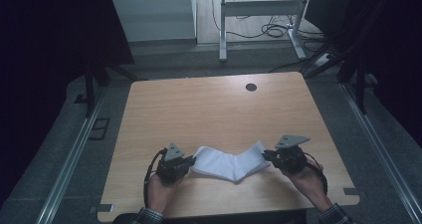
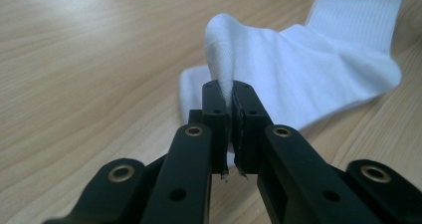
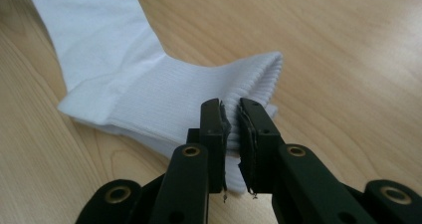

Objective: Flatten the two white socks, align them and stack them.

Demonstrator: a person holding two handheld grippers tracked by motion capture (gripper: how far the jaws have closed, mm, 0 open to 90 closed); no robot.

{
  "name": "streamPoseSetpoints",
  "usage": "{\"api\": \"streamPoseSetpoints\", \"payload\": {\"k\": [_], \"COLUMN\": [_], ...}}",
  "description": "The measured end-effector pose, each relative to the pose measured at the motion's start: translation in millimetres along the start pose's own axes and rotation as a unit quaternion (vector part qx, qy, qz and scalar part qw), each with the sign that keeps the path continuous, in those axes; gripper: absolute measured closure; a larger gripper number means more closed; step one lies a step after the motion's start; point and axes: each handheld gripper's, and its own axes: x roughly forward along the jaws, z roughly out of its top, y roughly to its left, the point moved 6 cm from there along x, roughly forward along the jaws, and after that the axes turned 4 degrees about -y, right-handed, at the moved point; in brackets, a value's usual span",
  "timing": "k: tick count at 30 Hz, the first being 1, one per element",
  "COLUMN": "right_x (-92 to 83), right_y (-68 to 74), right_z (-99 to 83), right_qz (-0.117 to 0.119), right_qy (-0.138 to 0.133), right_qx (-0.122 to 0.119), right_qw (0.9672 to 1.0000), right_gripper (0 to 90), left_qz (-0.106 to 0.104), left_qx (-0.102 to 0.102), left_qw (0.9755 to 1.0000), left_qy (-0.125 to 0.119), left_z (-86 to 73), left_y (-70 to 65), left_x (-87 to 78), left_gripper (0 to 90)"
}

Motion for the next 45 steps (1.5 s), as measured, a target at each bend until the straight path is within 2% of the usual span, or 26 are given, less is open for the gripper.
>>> {"api": "streamPoseSetpoints", "payload": {"k": [1, 3, 5, 6, 7, 8, 10, 12, 13, 15, 18, 21, 23, 27, 31, 36, 41, 45], "right_x": [4.5, 7.5, 14.9, 16.9, 16.5, 16.5, 13.9, 19.1, 19.1, 27.6, 30.9, 31.9, 33.4, 35.8, 42.5, 45.9, 54.5, 56.4], "right_y": [-0.6, -1.7, -5.0, -7.2, -9.9, -9.9, -10.3, -8.0, -8.0, -8.0, -10.6, -12.2, -16.0, -21.7, -32.5, -38.6, -53.5, -57.0], "right_z": [-4.3, -7.1, -14.9, -17.9, -18.2, -18.2, -13.7, -16.2, -16.2, -22.6, -22.1, -22.0, -22.2, -21.6, -17.8, -15.5, -10.2, -9.7], "right_qz": [-0.001, -0.001, -0.001, -0.007, -0.016, -0.016, -0.018, -0.018, -0.018, -0.022, -0.023, -0.024, -0.024, -0.028, -0.035, -0.042, -0.058, -0.058], "right_qy": [0.017, 0.027, 0.056, 0.061, 0.058, 0.058, 0.042, 0.050, 0.050, 0.069, 0.064, 0.061, 0.057, 0.053, 0.044, 0.040, 0.034, 0.029], "right_qx": [0.000, 0.003, 0.014, 0.016, 0.011, 0.011, 0.007, -0.003, -0.003, -0.010, -0.009, -0.012, -0.006, 0.003, 0.007, 0.005, 0.006, 0.014], "right_qw": [0.9998, 0.9996, 0.9984, 0.9980, 0.9981, 0.9981, 0.9989, 0.9986, 0.9986, 0.9973, 0.9977, 0.9978, 0.9981, 0.9982, 0.9984, 0.9983, 0.9977, 0.9978], "right_gripper": [80.0, 79.2, 72.1, 69.1, 62.3, 62.3, 56.5, 54.3, 54.3, 53.1, 51.5, 50.5, 48.8, 47.5, 45.7, 44.9, 42.3, 41.6], "left_qz": [0.005, 0.020, 0.056, 0.069, 0.077, 0.077, 0.081, 0.088, 0.091, 0.097, 0.101, 0.090, 0.090, 0.095, 0.099, 0.094, 0.093, 0.094], "left_qx": [0.005, 0.011, 0.025, 0.029, 0.030, 0.028, 0.023, 0.025, 0.025, 0.026, 0.029, 0.016, 0.009, 0.007, 0.015, 0.016, 0.007, -0.004], "left_qw": [1.0000, 0.9995, 0.9974, 0.9961, 0.9955, 0.9956, 0.9954, 0.9946, 0.9941, 0.9933, 0.9924, 0.9940, 0.9942, 0.9942, 0.9939, 0.9946, 0.9952, 0.9953], "left_qy": [0.006, 0.023, 0.038, 0.045, 0.046, 0.045, 0.045, 0.049, 0.053, 0.056, 0.063, 0.061, 0.058, 0.050, 0.046, 0.040, 0.032, 0.024], "left_z": [-1.5, -4.9, -9.4, -11.3, -11.6, -11.0, -10.2, -10.8, -11.4, -12.0, -12.1, -10.9, -9.6, -6.4, -1.8, 3.2, 8.4, 9.2], "left_y": [-1.1, -0.7, 3.1, 4.5, 5.1, 5.1, 5.3, 6.1, 6.8, 8.8, 12.8, 17.1, 21.1, 30.0, 36.4, 42.4, 49.8, 51.0], "left_x": [1.5, 7.1, 14.4, 16.4, 17.0, 17.2, 18.7, 21.8, 23.8, 28.1, 34.2, 39.2, 41.4, 46.0, 51.7, 58.9, 67.2, 68.4], "left_gripper": [85.5, 84.0, 70.8, 63.5, 48.8, 48.8, 38.1, 34.1, 34.1, 34.1, 34.1, 34.7, 34.8, 34.8, 34.9, 35.4, 35.4, 34.7]}}
